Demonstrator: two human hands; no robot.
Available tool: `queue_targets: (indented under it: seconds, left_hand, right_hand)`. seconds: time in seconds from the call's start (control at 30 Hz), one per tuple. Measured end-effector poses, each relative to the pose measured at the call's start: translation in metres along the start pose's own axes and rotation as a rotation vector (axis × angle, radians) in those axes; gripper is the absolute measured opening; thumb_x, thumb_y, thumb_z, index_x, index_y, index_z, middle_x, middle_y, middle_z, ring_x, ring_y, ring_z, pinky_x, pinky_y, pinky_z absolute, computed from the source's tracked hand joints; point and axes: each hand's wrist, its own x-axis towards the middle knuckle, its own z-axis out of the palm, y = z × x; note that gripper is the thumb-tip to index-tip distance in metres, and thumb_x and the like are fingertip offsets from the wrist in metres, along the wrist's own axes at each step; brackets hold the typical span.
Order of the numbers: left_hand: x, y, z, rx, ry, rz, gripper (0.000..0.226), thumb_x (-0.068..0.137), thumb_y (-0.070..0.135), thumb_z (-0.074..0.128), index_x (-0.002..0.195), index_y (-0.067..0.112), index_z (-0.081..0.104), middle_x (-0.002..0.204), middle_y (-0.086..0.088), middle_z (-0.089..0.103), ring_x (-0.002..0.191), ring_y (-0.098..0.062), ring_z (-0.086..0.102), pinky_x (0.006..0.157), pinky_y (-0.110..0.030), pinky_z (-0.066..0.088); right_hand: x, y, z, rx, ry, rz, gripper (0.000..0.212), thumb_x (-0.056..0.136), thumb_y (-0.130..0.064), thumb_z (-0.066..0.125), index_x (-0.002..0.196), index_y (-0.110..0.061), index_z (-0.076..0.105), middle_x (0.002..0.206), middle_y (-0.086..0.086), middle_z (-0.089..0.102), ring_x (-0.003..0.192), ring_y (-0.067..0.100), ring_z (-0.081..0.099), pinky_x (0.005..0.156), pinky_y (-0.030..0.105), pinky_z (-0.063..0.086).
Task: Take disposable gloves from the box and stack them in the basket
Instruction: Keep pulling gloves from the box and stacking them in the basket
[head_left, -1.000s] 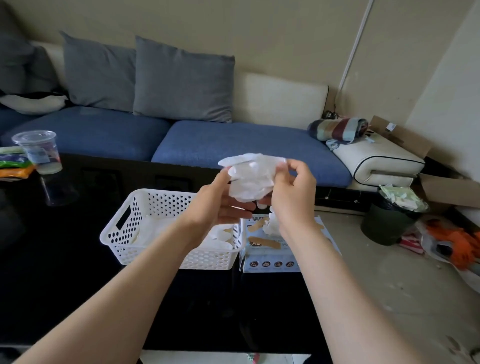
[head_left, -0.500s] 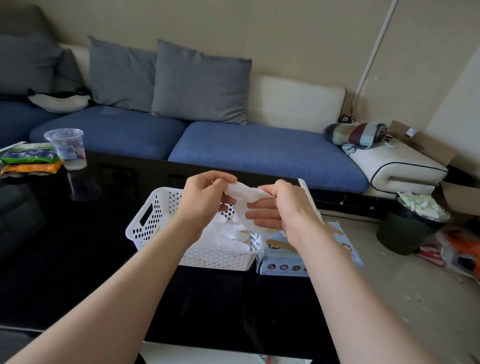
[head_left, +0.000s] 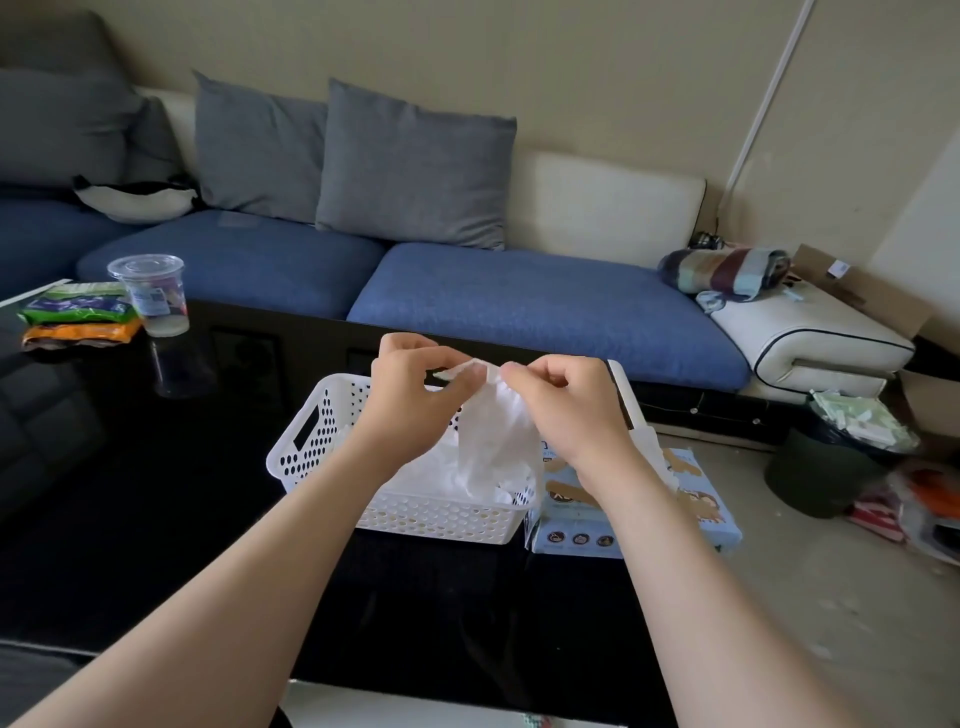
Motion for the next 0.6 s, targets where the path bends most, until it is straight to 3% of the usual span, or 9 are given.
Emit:
queue_targets:
  seconds: [0.1, 0.17, 0.23, 0.3, 0.43, 0.5, 0.6]
  left_hand:
    - [0.003, 0.006, -0.004, -0.200, -0.028, -0.043, 0.042, 0.103, 0.039, 0.059, 0.074, 0.013, 0.075, 0.092, -0.010, 0.064, 0.085, -0.019, 0.061, 0.078, -0.030, 0.044]
    - [0.002, 0.010, -0.009, -0.335, -0.045, -0.128, 0.048, 0.106, 0.037, 0.050, 0.087, -0.002, 0.069, 0.083, -0.010, 0.066, 0.079, -0.021, 0.059, 0.079, -0.038, 0.045]
    - [0.001, 0.012, -0.012, -0.433, -0.073, -0.213, 0.048, 0.110, 0.036, 0.043, 0.097, 0.003, 0.075, 0.090, -0.003, 0.076, 0.083, -0.019, 0.067, 0.082, -0.037, 0.051]
    - [0.000, 0.014, -0.013, -0.487, -0.087, -0.286, 0.050, 0.112, 0.038, 0.040, 0.097, 0.013, 0.080, 0.096, -0.007, 0.079, 0.085, -0.019, 0.072, 0.080, -0.035, 0.054]
    - [0.000, 0.018, -0.014, -0.512, -0.150, -0.418, 0.060, 0.105, 0.060, 0.046, 0.094, 0.013, 0.080, 0.085, -0.006, 0.076, 0.074, -0.019, 0.069, 0.066, -0.035, 0.053]
    - [-0.002, 0.017, -0.015, -0.496, -0.219, -0.399, 0.064, 0.096, 0.068, 0.058, 0.096, 0.007, 0.078, 0.080, -0.007, 0.071, 0.070, -0.018, 0.065, 0.064, -0.034, 0.052]
    - [-0.005, 0.011, -0.015, -0.419, -0.255, -0.280, 0.054, 0.092, 0.058, 0.072, 0.086, 0.005, 0.074, 0.077, -0.008, 0.069, 0.068, -0.020, 0.066, 0.067, -0.033, 0.054]
  right_hand:
    - [0.002, -0.003, 0.000, 0.094, -0.035, 0.035, 0.042, 0.097, -0.037, 0.071, 0.066, -0.013, 0.055, 0.053, -0.012, 0.038, 0.052, 0.005, 0.038, 0.063, 0.030, 0.036]
    - [0.003, -0.005, 0.000, 0.170, -0.090, 0.063, 0.045, 0.098, -0.045, 0.069, 0.068, -0.016, 0.054, 0.061, -0.008, 0.046, 0.062, 0.008, 0.045, 0.067, 0.031, 0.038]
    - [0.003, -0.004, -0.002, 0.203, -0.173, 0.099, 0.040, 0.095, -0.054, 0.072, 0.072, -0.021, 0.066, 0.075, -0.004, 0.064, 0.075, 0.013, 0.059, 0.072, 0.031, 0.043]
    - [0.001, -0.004, -0.003, 0.192, -0.256, 0.107, 0.026, 0.094, -0.048, 0.076, 0.087, -0.023, 0.078, 0.086, -0.003, 0.076, 0.081, 0.016, 0.069, 0.069, 0.028, 0.046]
    - [-0.001, -0.004, -0.002, 0.144, -0.268, 0.096, 0.014, 0.095, -0.038, 0.077, 0.097, -0.025, 0.083, 0.092, -0.004, 0.082, 0.091, 0.016, 0.077, 0.073, 0.029, 0.052]
    - [-0.001, -0.003, -0.002, 0.143, -0.224, 0.119, 0.017, 0.093, -0.042, 0.079, 0.094, -0.026, 0.082, 0.092, -0.004, 0.081, 0.091, 0.016, 0.077, 0.074, 0.030, 0.053]
    - [0.001, -0.001, -0.005, 0.141, -0.219, 0.103, 0.014, 0.090, -0.038, 0.083, 0.094, -0.025, 0.080, 0.090, -0.004, 0.081, 0.088, 0.016, 0.077, 0.073, 0.031, 0.055]
